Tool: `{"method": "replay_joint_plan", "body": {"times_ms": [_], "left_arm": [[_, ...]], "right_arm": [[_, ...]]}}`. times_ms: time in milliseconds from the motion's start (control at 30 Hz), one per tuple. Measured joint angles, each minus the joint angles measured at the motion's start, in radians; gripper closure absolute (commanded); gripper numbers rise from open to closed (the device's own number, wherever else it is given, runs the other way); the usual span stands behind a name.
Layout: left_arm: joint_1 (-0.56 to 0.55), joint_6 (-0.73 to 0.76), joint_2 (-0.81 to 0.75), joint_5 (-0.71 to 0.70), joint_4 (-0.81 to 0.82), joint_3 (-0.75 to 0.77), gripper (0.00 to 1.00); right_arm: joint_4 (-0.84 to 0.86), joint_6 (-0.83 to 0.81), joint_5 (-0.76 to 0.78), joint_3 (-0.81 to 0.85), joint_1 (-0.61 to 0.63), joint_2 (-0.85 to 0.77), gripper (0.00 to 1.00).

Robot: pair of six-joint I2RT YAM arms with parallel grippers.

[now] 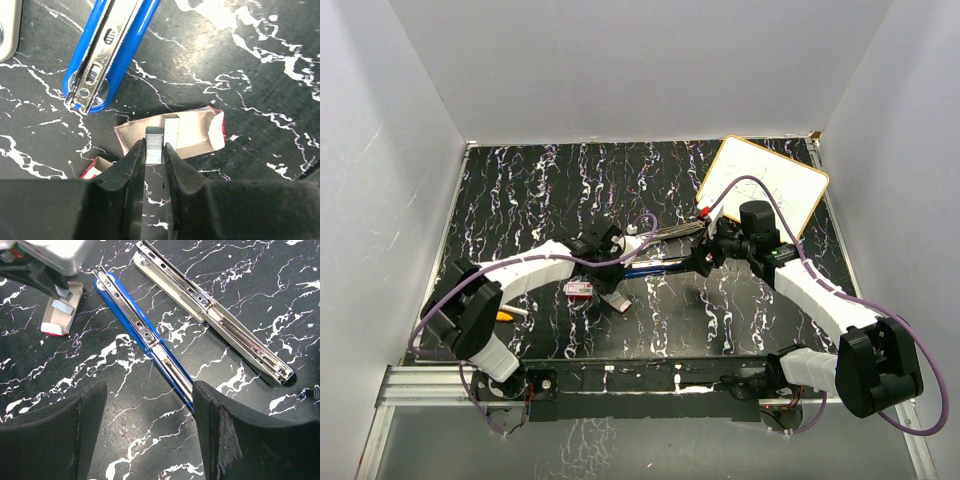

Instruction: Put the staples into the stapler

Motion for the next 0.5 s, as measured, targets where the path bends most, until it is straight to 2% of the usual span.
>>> {"method": "replay_joint_plan", "body": {"times_ms": [267,500], "left_arm": [[0.000,0.053,-0.100,0.105,0.012,-0.030,0.94],[-0.060,0.092,-0.033,0.123,0.005,0.011,0.94]], "right_arm": [[0.000,0.000,0.000,0.000,-0.001,0.000,0.28],[0.000,0.001,0.003,0.000,-0.006,0.000,0.28]]}}
